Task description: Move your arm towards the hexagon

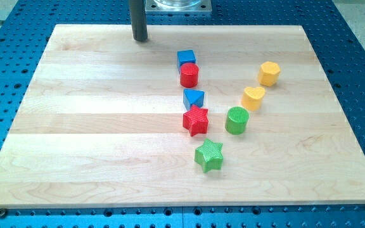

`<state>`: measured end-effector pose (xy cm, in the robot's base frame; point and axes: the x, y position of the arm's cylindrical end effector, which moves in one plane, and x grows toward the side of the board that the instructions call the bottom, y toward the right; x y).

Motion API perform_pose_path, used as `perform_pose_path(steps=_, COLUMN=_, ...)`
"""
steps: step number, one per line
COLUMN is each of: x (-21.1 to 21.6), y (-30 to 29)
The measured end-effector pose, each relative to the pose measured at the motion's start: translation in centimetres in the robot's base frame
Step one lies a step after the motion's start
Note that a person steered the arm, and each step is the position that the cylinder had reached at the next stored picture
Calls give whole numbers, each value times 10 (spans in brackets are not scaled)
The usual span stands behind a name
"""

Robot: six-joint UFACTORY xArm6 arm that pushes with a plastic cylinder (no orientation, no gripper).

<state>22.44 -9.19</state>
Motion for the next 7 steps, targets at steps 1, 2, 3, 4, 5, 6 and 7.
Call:
perform_pose_path(steps=1, x=-5, y=0)
perform_pose_path(steps=2, x=-14, y=7)
perform_pose_path(steps=3, x=-9, y=52)
perform_pose_path(steps=4, x=4, y=85)
perform_pose_path(steps=5, x=7, y=137)
perform_pose_path(steps=6, x=-1, y=152)
perform_pose_path(steps=7, x=-3, y=152)
